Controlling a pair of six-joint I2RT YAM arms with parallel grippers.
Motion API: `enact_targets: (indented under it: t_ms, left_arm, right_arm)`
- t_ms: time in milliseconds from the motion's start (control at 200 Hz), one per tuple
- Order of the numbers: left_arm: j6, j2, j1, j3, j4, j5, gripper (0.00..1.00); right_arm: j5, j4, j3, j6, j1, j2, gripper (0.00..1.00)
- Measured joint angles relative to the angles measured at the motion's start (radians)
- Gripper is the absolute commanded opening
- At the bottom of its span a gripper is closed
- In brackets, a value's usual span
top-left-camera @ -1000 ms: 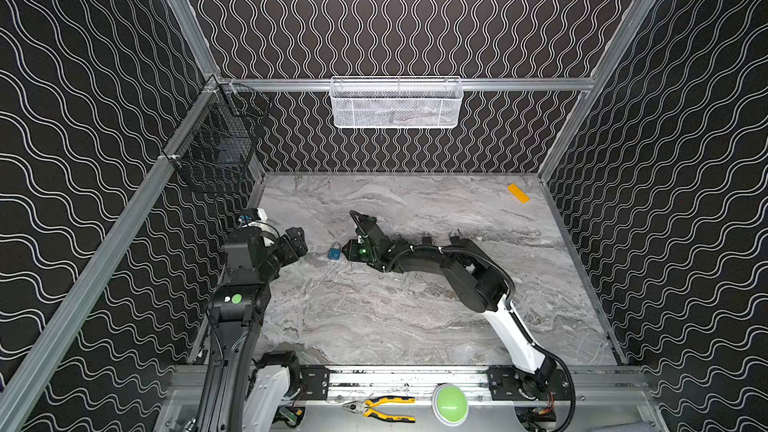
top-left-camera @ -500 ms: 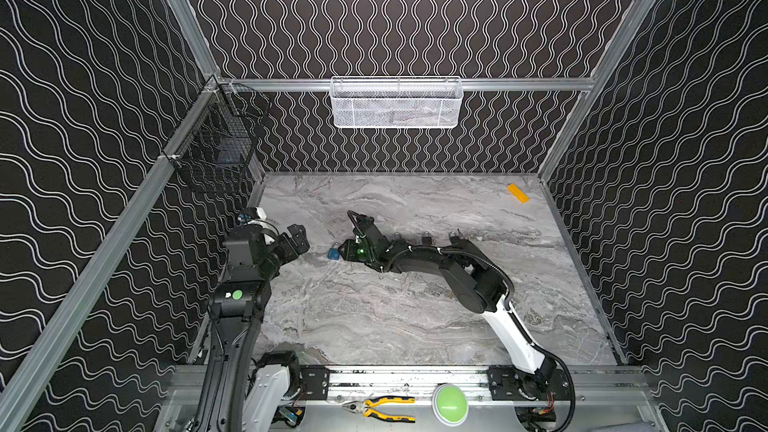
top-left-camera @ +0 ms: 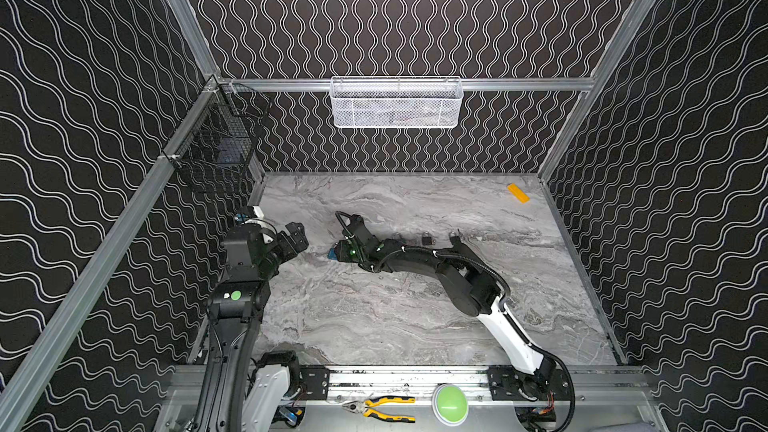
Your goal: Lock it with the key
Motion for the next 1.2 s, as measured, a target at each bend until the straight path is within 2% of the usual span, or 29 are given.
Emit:
enact_targets:
  t_ms: [420,771,1091,1171,1201]
  left_arm:
    - [-0.026,0.013,0.001,-0.003,0.027,0.038,0.99]
    - [-0.026,-0.003,0.001,-0.025,0.038,0.020,0.99]
    - [-0.018,-0.032,0.001,-0.031,0.040,-0.088,0.99]
    - [-0.018,-0.029,0.001,-0.029,0.041,-0.109,0.99]
    - [-0.018,-0.031,0.001,-0.029,0.041,-0.119,0.99]
  right_arm:
    - [0.082,-0.086,0.024,-0.028,0.018,-0.003,0.46]
    - [0.081,-0.159,-0.010,-0.034,0.018,-0.055,0.50]
    - [0.087,-0.269,-0.022,-0.084,0.018,-0.170,0.62]
    - [0.097,-0.283,-0.010,-0.094,0.018,-0.205,0.67]
    - [0.102,-0.290,-0.007,-0.105,0.018,-0.220,0.74]
